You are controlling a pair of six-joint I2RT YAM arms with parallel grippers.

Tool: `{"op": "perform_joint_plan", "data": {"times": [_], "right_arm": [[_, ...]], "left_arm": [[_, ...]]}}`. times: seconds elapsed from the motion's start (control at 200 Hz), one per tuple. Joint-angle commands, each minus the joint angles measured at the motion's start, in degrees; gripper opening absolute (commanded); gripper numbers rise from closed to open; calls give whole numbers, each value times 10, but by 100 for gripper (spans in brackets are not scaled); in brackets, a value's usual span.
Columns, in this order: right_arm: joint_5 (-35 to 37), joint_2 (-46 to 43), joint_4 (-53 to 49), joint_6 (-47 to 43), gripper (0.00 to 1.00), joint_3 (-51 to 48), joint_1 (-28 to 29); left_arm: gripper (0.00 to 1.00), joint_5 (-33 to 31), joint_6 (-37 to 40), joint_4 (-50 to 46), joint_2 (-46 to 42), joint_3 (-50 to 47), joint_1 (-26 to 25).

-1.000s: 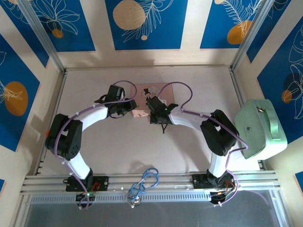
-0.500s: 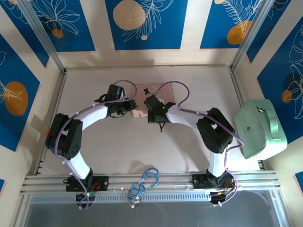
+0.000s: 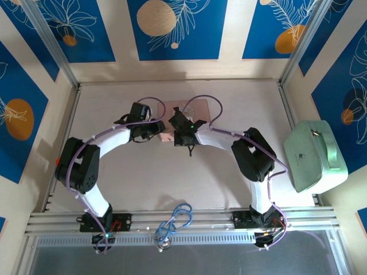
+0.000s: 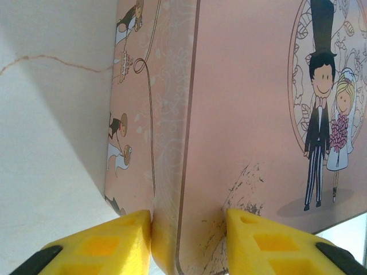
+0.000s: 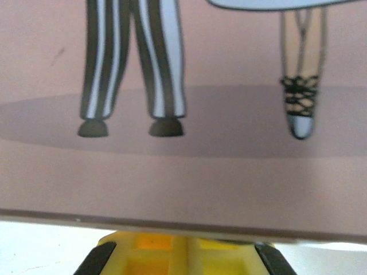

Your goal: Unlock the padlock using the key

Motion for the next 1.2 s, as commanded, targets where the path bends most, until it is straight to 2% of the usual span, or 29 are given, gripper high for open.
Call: {"op": "perform_joint_plan", "data": {"times": [0.0, 0.26, 0.385, 0.495, 0.575, 0.67, 0.705, 0.85, 1.09, 1.191], "right_arm": [[2, 16, -5, -12, 8, 19, 8], [14, -28, 9, -13, 27, 0, 11], [6, -109, 62, 10, 44, -76, 5], [-35, -170, 133, 33, 54, -161, -21], [-86, -184, 167, 54, 53, -202, -49], [-97, -177, 184, 65, 42, -222, -57], [-101, -169, 187, 67, 41, -221, -57], [-103, -131, 193, 60, 42, -202, -53], [-68, -76, 164, 35, 42, -155, -37], [-54, -67, 157, 29, 47, -144, -31]], "left_arm": [[35, 9, 4, -23, 10, -21, 5], [35, 9, 0, -24, 8, -18, 5], [35, 8, 2, -31, 7, -8, 6], [35, 7, 8, -40, 4, -1, 8], [35, 7, 11, -43, 2, 0, 12], [35, 9, 11, -42, -3, -5, 16], [35, 8, 11, -42, -4, -7, 16], [35, 12, 12, -42, 1, -7, 16], [35, 14, 13, -45, 2, -5, 17], [35, 16, 14, -46, 2, -6, 17]]}}
